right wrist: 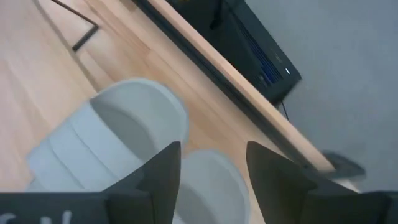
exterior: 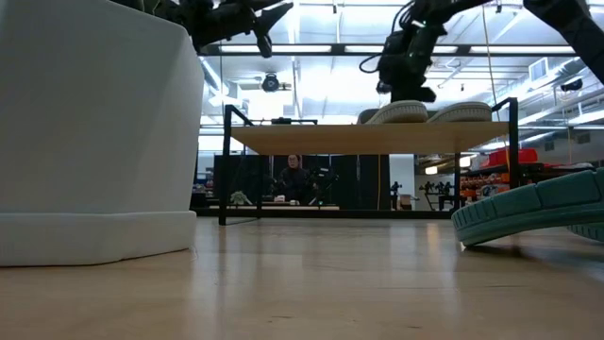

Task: Pick and place slides into the shelf
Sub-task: Put the left green slide on the shelf

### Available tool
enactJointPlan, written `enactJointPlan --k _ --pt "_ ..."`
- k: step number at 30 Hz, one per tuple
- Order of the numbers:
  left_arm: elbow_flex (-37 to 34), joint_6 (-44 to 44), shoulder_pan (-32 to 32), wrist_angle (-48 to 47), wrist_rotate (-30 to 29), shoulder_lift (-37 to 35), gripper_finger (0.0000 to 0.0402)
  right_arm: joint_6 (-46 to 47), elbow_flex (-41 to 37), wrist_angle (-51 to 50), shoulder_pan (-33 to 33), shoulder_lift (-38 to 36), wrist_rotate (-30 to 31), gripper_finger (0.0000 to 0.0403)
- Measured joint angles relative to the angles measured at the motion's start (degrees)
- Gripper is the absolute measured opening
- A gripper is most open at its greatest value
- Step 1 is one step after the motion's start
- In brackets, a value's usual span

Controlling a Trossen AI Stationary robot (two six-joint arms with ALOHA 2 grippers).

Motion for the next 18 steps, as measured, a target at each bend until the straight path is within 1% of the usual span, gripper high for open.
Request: enactJointPlan --k 4,6,12,18 --pt "0.0 3.35 -0.58 -6.49 1.46 0.02 0.0085 2.09 0.91 -4.68 0.5 -0.15 5.61 0.0188" --pt "0.0 5.48 -0.74 -10.12 1.79 0.02 0.0085 3.25 0.33 -4.38 1.11 -0.99 8.28 0.0188" --pt "0.01 11.73 -1.26 -19.81 1.82 0.02 0.0089 5.98 0.14 -4.51 3.42 -5.87 9.22 0.0188" --pt "0.0 14.73 -1.98 -24.14 1.78 0.02 0.0083 9.52 0.14 -4.49 9.32 -12.33 8.97 0.0187"
